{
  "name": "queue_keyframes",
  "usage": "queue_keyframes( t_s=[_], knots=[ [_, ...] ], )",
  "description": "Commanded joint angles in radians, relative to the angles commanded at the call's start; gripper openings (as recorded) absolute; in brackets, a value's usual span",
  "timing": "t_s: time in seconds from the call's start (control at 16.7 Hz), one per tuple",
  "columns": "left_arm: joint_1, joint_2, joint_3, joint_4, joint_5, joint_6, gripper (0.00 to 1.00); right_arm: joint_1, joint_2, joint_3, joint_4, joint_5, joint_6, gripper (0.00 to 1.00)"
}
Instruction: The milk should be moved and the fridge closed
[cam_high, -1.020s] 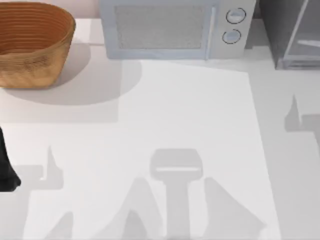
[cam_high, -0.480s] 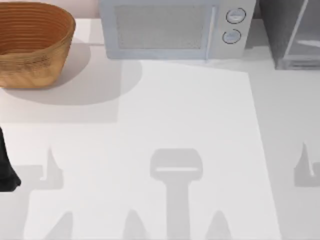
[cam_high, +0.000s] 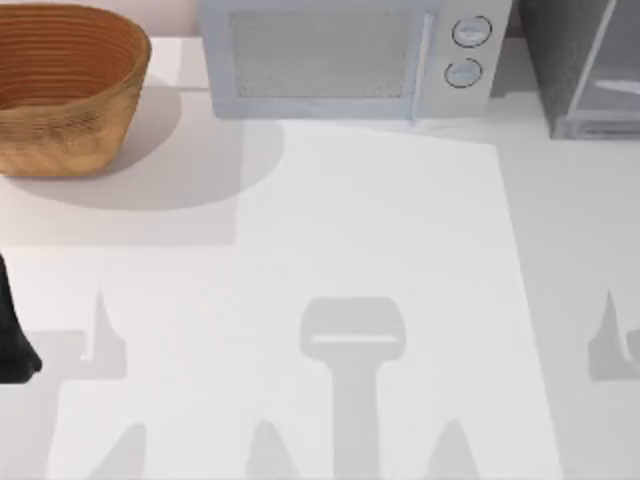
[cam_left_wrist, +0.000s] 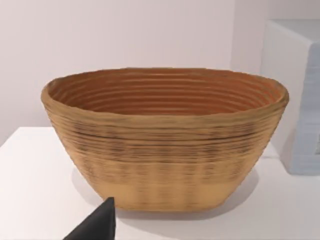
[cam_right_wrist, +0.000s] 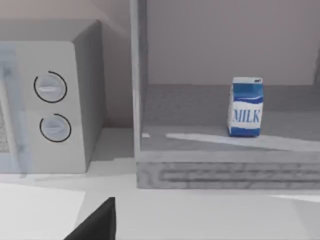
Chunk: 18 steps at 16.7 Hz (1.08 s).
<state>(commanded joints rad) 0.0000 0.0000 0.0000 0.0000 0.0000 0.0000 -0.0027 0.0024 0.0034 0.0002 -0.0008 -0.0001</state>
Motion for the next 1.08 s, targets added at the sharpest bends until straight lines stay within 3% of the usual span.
queue_keyframes(
  t_s=[0.36, 1.08],
  knots=[
    [0.000, 0.000, 0.000, 0.000, 0.000, 0.000, 1.00, 0.003, -0.183, 0.156, -0.225, -0.002, -0.007, 1.00],
    [0.000, 0.000, 0.000, 0.000, 0.000, 0.000, 1.00, 0.002, -0.727, 0.598, -1.316, 0.007, -0.013, 1.00]
  ],
)
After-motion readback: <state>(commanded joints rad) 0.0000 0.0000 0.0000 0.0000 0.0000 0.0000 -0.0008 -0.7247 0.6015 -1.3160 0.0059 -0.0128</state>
